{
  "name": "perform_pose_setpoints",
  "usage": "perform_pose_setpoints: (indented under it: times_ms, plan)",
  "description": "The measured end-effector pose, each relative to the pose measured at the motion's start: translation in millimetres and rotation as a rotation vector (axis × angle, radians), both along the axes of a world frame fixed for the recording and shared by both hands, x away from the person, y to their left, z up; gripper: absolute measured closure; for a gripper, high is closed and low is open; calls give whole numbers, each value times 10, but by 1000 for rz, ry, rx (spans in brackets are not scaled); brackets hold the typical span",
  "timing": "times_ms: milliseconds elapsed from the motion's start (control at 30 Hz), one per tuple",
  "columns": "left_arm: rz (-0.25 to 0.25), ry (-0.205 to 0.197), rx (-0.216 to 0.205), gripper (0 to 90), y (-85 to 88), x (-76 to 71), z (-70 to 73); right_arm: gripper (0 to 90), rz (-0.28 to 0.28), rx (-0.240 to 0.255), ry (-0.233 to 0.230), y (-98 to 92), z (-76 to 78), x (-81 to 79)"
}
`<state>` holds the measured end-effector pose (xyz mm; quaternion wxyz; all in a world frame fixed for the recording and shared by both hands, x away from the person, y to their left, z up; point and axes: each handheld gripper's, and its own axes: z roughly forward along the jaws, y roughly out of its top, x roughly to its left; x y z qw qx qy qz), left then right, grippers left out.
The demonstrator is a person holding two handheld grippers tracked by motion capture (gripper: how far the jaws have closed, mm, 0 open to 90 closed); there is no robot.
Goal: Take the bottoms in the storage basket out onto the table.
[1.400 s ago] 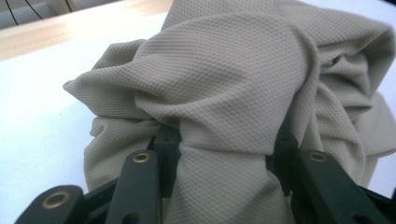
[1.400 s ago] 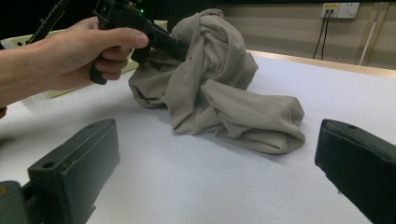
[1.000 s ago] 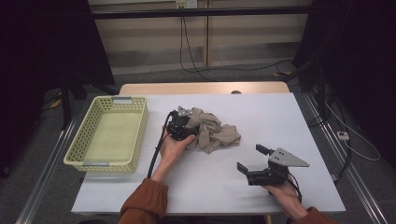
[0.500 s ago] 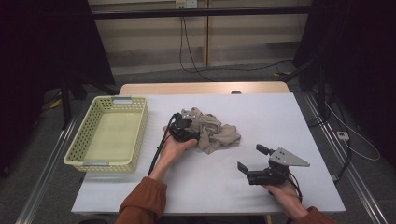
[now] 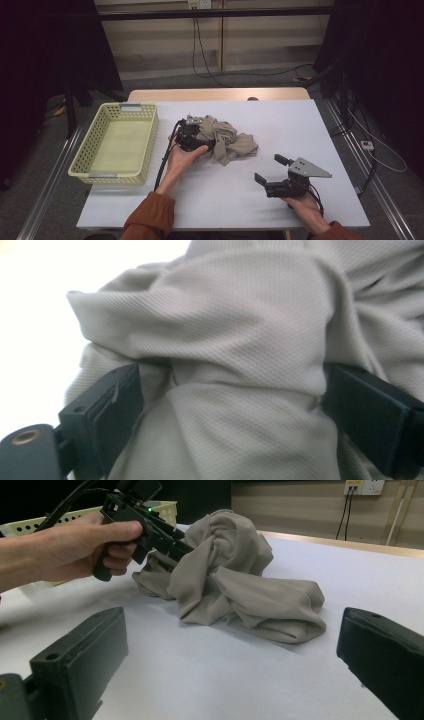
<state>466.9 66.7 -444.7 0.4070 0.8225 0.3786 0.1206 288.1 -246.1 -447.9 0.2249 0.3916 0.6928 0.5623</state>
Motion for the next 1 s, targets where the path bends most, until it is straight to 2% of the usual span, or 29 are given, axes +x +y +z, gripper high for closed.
perform_pose_setpoints:
  times_ms: [167, 267, 300, 467, 500, 700, 767, 833, 1000]
  plan:
    - [-7, -49, 8, 64, 38, -64, 125, 0, -3, 4, 0, 3, 7, -17]
    - [-13, -60, -3, 58, 50, -121, 191, 0, -8, 3, -5, 6, 15, -25]
    - [-15, -72, 6, 57, 62, -140, 219, 0, -8, -2, -3, 9, 16, -26]
    - [-14, -104, -31, 60, 113, -198, 292, 0, -4, -8, -3, 31, 15, -22]
    - [-10, -116, -53, 60, 150, -219, 318, 0, -8, -8, -2, 29, 12, -17]
    - [9, -132, -88, 65, 223, -250, 395, 0, -10, -7, -3, 33, 14, -14]
    - [16, -148, -92, 72, 243, -252, 450, 0, -8, -8, -4, 33, 16, -17]
    - [9, -162, -63, 74, 246, -259, 503, 0, -7, -9, -6, 31, 17, -20]
    - [10, -192, -78, 73, 284, -299, 601, 0, -7, -9, -9, 28, 17, -15]
